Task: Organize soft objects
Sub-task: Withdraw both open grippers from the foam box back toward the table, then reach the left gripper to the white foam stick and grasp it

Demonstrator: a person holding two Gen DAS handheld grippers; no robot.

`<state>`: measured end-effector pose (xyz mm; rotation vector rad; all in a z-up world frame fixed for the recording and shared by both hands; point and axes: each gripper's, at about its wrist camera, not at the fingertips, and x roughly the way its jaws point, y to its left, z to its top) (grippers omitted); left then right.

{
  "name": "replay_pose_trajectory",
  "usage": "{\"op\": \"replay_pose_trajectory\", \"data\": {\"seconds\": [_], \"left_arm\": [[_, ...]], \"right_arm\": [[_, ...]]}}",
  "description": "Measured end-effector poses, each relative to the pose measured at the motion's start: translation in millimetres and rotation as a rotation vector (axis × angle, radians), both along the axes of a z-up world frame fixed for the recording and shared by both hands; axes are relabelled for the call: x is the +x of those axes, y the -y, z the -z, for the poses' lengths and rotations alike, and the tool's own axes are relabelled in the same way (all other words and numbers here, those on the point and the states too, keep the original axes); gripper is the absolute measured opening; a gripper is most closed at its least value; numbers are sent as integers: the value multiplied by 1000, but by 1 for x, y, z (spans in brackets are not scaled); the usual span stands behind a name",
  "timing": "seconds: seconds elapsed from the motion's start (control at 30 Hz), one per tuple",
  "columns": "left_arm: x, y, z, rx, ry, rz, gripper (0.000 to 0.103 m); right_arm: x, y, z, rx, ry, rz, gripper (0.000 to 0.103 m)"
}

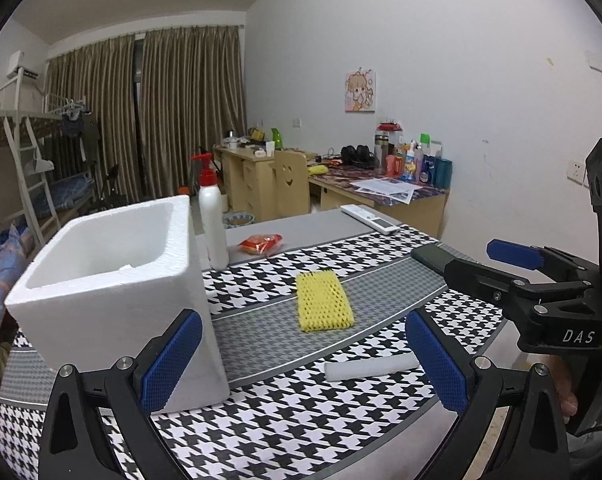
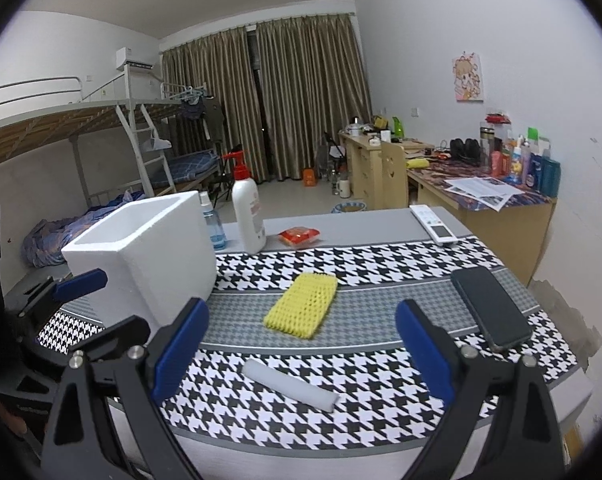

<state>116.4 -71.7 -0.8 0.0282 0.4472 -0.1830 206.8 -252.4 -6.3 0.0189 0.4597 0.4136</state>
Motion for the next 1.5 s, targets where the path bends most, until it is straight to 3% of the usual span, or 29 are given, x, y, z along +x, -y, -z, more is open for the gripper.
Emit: {"op": "replay_pose_trajectory", "data": {"seconds": [1.07,1.5], "left_arm": [[42,36,34,39,-138,57,102],[68,39,66,43,-268,113,102]], "right_arm": [[43,23,22,-16,-86,10,96],[62,24,33,-29,-141,18,96]]}}
